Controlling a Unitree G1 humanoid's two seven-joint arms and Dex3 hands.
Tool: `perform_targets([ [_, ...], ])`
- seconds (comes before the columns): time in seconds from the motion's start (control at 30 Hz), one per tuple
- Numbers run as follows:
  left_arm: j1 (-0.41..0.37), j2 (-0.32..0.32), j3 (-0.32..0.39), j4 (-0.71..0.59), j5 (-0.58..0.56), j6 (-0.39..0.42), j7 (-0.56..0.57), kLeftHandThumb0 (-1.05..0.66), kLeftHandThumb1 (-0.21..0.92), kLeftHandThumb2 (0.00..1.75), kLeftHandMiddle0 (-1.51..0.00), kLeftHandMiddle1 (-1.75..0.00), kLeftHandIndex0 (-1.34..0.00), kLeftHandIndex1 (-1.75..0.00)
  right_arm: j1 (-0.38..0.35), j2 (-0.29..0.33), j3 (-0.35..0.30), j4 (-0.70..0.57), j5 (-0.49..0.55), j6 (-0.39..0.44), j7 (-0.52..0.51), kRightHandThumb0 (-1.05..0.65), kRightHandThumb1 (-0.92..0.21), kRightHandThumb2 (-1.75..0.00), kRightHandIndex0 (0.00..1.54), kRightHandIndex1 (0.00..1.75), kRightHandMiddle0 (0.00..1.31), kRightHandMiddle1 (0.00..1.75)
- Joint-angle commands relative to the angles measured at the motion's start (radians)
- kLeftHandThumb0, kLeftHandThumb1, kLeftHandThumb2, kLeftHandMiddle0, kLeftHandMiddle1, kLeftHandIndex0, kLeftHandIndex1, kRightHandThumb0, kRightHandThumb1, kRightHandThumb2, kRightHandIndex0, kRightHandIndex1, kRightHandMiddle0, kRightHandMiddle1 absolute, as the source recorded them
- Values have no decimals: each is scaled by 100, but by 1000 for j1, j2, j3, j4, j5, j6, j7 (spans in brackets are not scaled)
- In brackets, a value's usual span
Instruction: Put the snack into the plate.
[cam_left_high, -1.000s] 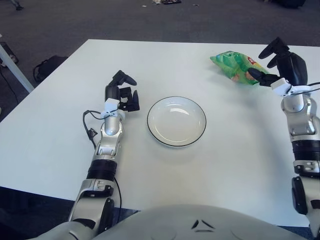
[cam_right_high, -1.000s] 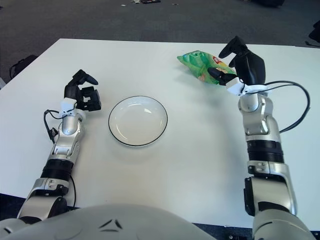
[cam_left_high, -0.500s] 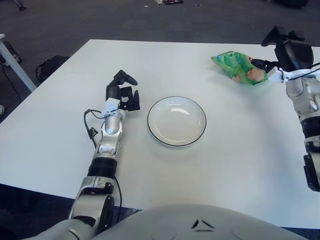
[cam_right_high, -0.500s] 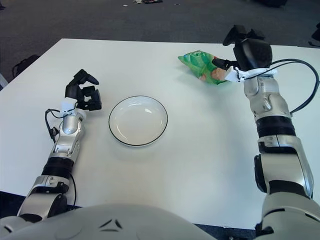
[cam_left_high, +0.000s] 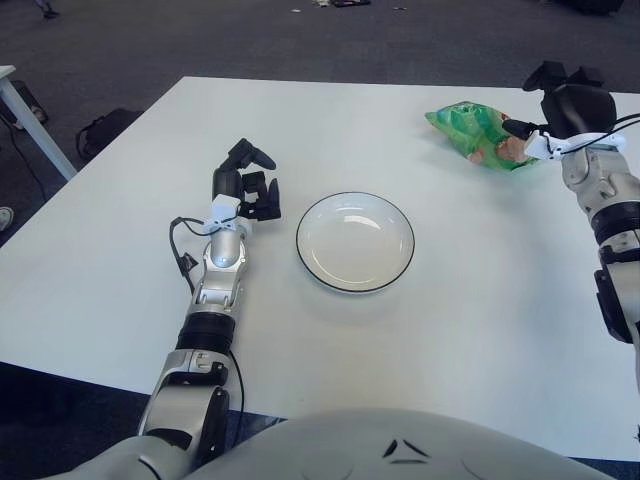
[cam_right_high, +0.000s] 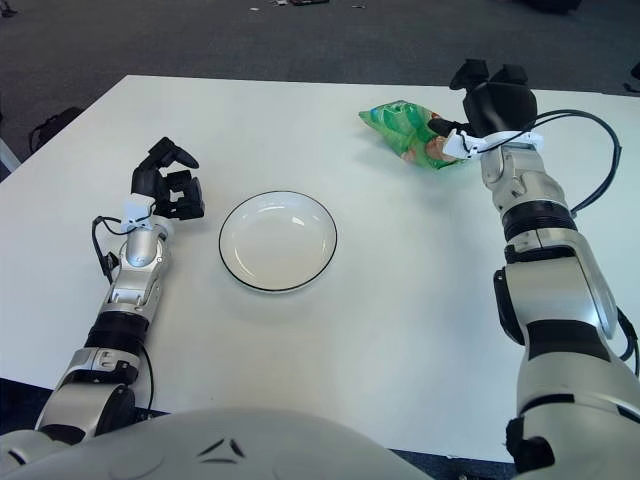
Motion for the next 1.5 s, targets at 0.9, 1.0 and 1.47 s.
perform_targets([
  [0.9, 197, -50, -25, 39, -3, 37, -14, -51, 25, 140, -134, -175, -67, -175, -110, 130, 53, 148, 91, 38, 144, -95, -92, -102, 2, 78, 0, 98],
  [1.0, 201, -50, -25, 35, -11, 35, -23, -51, 25, 140, -135, -175, -67, -175, -115, 145, 58, 153, 89, 44, 144, -95, -92, -103, 3, 78, 0, 98],
  [1.47, 209, -50, -25, 41, -25, 17, -43, -52, 23, 142, -136, -175, -69, -175, -120, 195, 65, 172, 104, 53, 189, -93, -92, -102, 1, 69, 0, 103],
])
